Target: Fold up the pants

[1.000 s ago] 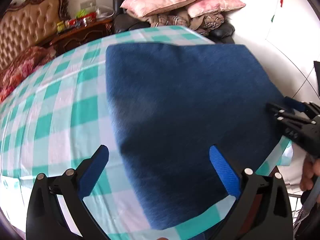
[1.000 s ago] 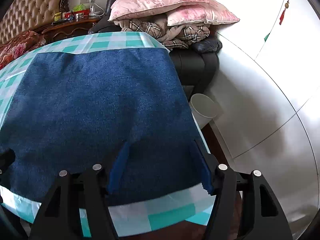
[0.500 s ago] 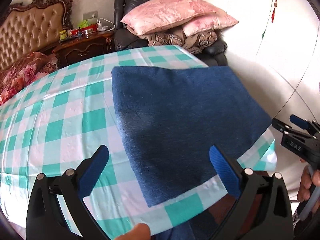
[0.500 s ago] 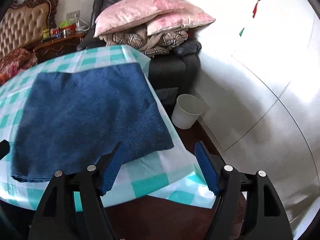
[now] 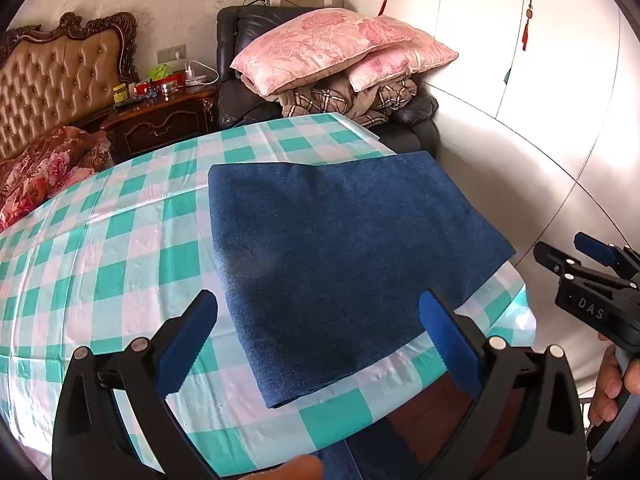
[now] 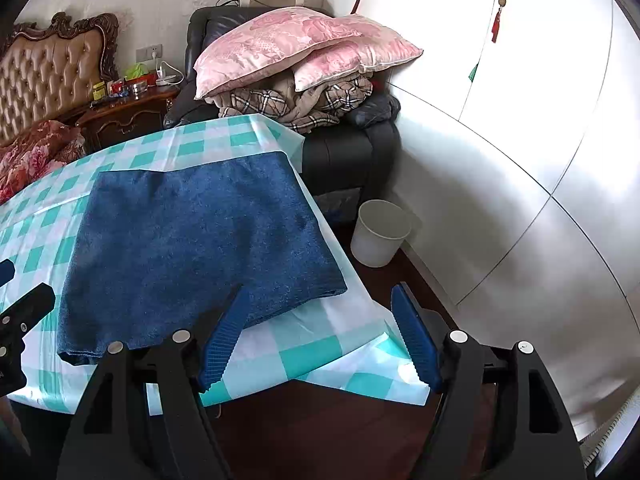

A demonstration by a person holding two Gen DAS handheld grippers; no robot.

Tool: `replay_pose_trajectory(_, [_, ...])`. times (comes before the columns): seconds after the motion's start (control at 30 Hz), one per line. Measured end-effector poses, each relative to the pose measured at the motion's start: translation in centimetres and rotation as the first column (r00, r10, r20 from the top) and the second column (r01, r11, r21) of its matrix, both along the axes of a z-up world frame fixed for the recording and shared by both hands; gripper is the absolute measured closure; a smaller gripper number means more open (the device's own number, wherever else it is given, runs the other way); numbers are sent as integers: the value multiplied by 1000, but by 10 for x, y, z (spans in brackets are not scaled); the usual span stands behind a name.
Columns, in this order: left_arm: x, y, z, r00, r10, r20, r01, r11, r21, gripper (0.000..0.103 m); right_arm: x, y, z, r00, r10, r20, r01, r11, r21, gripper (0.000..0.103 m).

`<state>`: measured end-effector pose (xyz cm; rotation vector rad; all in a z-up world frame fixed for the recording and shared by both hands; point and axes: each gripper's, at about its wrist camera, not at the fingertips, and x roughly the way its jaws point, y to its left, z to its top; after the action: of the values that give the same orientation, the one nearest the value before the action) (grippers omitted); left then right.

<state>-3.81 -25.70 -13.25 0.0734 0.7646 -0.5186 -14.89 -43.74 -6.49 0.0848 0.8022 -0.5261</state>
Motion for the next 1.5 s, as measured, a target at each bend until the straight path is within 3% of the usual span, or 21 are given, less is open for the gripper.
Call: replay_pose_trajectory(1.5, [5, -3, -7, 1000, -8, -13, 8, 1000, 5, 2, 10, -2, -7, 1000, 9, -10, -9, 1000, 23, 32])
